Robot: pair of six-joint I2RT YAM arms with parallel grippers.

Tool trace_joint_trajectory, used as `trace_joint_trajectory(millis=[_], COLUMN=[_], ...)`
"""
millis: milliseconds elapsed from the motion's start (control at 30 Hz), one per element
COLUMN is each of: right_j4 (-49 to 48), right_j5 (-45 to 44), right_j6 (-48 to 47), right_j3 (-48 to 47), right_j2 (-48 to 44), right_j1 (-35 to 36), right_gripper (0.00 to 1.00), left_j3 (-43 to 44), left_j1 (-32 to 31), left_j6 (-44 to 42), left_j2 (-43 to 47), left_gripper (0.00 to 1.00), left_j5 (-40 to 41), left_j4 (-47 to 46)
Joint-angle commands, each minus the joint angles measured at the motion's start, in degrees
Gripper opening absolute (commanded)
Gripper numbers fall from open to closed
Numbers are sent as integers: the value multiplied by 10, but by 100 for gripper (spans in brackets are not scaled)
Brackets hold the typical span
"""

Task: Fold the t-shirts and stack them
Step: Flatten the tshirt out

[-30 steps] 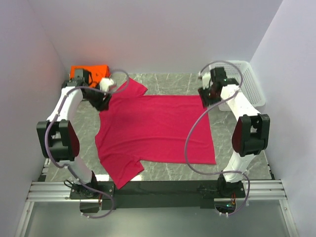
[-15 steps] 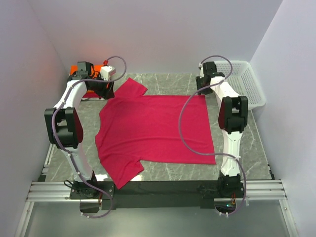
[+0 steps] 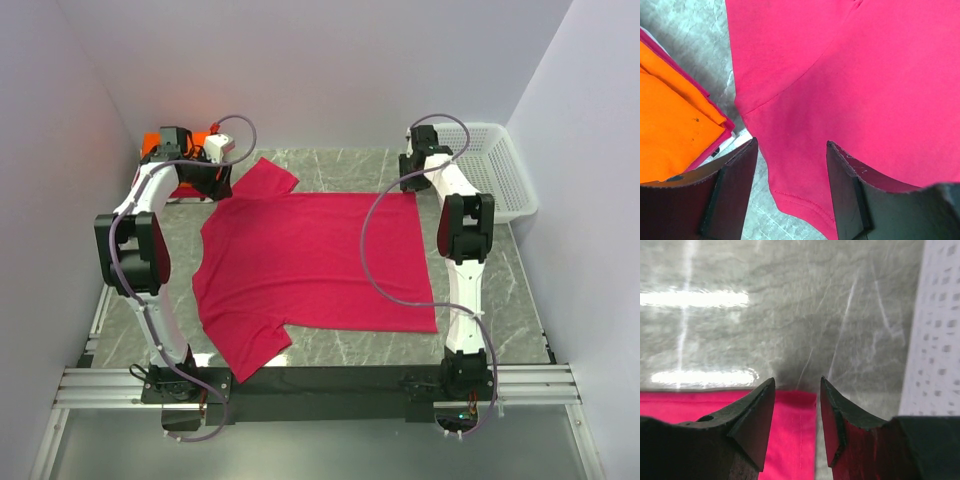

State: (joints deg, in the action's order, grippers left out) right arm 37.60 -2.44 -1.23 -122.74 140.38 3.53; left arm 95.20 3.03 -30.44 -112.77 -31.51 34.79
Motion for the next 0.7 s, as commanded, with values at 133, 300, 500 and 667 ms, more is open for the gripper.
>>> trace_joint_trajectory(millis=[133,300,500,667], right_j4=[39,34,33,5], right_j5=[18,36,48,53], right_j6=[10,6,-2,3], right_j3=[-22,-22,-19,7], right_j2=[26,25,22,0], right_j1=[-12,-13,-13,-13], right_gripper=[48,24,0,0], left_j3=[52,126,220,209], left_j1=[0,0,-10,-26], left_j6=[35,78,98,84], left_j2=[-35,-106,-190,-206], left_gripper=[65,64,60,61], left_j5=[29,50,73,86], left_j4=[-38,-52,-60,-118])
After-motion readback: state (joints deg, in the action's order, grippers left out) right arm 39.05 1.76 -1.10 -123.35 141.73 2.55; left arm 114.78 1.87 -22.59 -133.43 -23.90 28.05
